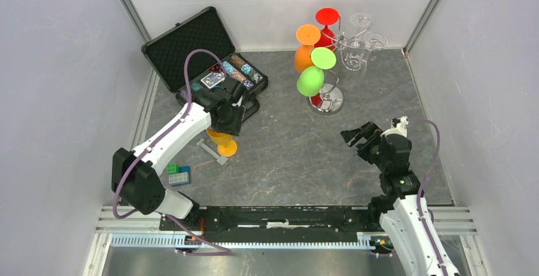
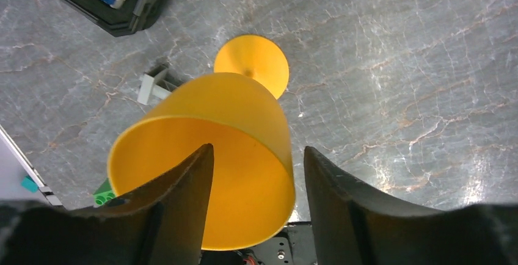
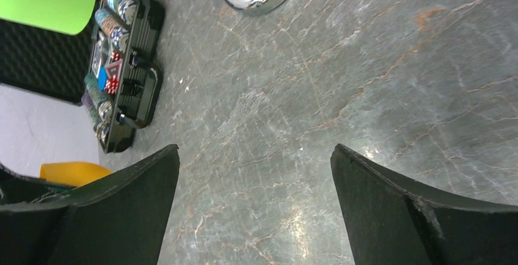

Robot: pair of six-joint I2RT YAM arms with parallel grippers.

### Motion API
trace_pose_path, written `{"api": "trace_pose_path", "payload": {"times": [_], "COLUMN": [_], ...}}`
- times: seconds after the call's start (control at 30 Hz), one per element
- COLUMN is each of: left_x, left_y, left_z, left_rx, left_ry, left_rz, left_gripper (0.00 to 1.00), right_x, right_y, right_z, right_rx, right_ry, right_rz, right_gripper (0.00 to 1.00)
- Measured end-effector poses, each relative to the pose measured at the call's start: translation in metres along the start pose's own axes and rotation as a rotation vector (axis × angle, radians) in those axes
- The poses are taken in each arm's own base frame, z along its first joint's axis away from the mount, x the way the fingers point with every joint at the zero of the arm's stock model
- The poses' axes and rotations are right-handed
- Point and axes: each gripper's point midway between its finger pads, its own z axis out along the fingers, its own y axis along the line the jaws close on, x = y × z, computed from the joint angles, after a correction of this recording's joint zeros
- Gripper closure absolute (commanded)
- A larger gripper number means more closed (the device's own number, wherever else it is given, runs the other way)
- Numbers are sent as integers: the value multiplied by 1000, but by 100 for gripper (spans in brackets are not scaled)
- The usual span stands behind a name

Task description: Take the wine glass off the wine glass rack

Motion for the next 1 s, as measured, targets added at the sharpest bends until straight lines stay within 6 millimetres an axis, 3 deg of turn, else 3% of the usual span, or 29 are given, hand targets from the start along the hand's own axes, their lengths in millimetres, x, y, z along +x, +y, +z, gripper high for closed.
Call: {"api": "trace_pose_path", "payload": {"times": [0.2,0.27,0.5,0.6,0.73,0.87,1.0], "left_x": [-18,-28,-68,-69,-65,-66,-66], "left_y": [10,11,22,29,31,28,24], "left_z": [-10,-21,-93,-120,-136,-140,-136], "left_rx": [13,32,111,142,183,208,223], "left_ry": [-88,-152,-531,-678,-777,-805,-803], "left_rz": [-21,-30,-75,-113,-130,-128,-121], "left_gripper": [14,0,0,0,0,0,0], "right_x": [8,9,-25,-45,-68,-80,-75], "right_y": [19,31,110,158,216,242,241], "right_z": [4,5,-5,-18,-41,-38,-15], "right_rx": [-94,-147,-400,-513,-645,-652,-584], "right_ry": [71,97,67,41,-37,-92,-99], "right_rz": [-2,5,76,85,125,253,338], "right_gripper": [2,2,2,3,8,11,18]}}
